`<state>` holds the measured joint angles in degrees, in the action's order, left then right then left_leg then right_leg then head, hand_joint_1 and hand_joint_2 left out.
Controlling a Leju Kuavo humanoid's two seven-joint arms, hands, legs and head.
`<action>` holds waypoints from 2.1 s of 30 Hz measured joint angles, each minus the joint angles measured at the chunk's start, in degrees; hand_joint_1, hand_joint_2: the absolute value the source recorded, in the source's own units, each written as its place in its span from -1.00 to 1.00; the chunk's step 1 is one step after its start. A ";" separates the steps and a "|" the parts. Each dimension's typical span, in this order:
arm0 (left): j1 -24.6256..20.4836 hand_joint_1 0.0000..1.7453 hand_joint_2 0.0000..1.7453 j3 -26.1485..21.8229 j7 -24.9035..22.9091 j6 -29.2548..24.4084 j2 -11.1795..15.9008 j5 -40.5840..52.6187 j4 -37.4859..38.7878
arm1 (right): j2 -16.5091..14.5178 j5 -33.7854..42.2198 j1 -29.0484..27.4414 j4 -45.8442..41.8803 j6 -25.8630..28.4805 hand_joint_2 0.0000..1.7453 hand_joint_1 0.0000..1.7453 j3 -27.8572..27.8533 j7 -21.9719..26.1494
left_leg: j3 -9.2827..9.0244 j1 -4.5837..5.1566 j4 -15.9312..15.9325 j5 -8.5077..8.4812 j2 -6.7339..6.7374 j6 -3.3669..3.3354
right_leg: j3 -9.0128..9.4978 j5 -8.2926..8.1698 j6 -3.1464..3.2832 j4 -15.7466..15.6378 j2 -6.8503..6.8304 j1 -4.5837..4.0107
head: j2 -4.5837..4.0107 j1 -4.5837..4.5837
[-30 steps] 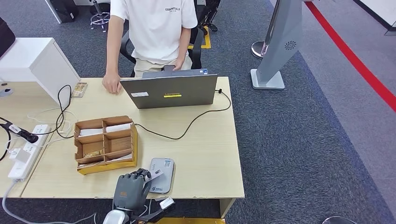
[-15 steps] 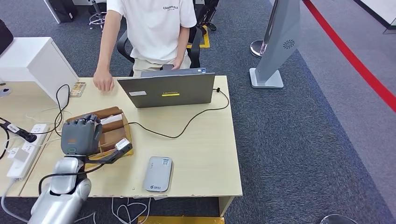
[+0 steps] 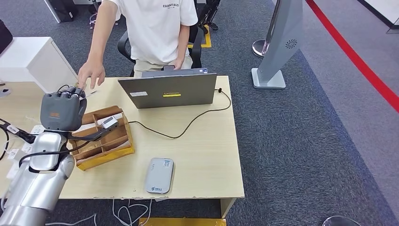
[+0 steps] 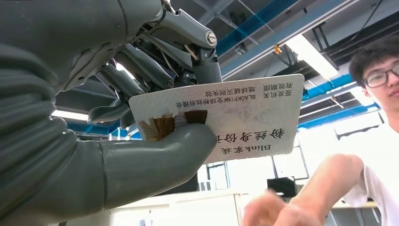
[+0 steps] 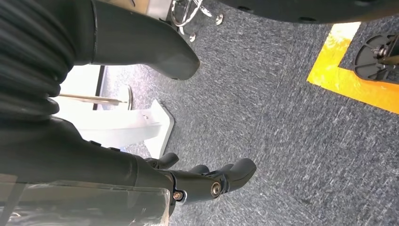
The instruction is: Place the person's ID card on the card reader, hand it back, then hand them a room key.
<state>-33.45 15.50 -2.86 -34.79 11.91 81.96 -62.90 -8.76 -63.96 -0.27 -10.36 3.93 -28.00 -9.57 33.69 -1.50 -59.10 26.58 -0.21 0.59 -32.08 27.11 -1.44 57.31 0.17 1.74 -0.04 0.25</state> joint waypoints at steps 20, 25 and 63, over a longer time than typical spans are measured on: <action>-3.98 1.00 1.00 0.00 -0.59 1.37 1.14 1.42 1.69 | 0.02 -0.82 0.19 0.00 -0.54 1.00 -1.00 -0.54 -0.07 | 0.06 0.00 0.00 -0.01 0.00 0.01 | -0.08 0.00 0.00 0.00 0.01 0.00 | 0.00 0.00; -4.01 1.00 1.00 0.00 -0.59 1.39 1.33 1.44 1.89 | 0.02 -0.82 0.18 0.00 -0.59 1.00 -1.00 -0.54 -0.07 | 0.07 0.01 0.00 -0.01 0.00 0.01 | -0.09 0.00 0.00 0.00 0.01 0.01 | 0.00 -0.01; -1.63 -1.00 1.00 -0.13 -0.63 2.20 0.68 1.89 2.64 | 0.04 -2.05 0.25 -0.02 -0.92 1.00 -1.00 -1.73 0.02 | 0.11 0.02 0.00 -0.02 0.00 0.02 | -0.12 0.00 0.00 0.00 0.00 0.02 | 0.00 0.00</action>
<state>-35.08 15.37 -3.49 -32.59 12.58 83.85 -60.26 -8.72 -66.02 -0.01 -10.38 3.02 -29.74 -9.55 33.79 -1.49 -59.10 26.56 -0.21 0.61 -32.20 27.11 -1.44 57.31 0.17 1.76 -0.04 0.25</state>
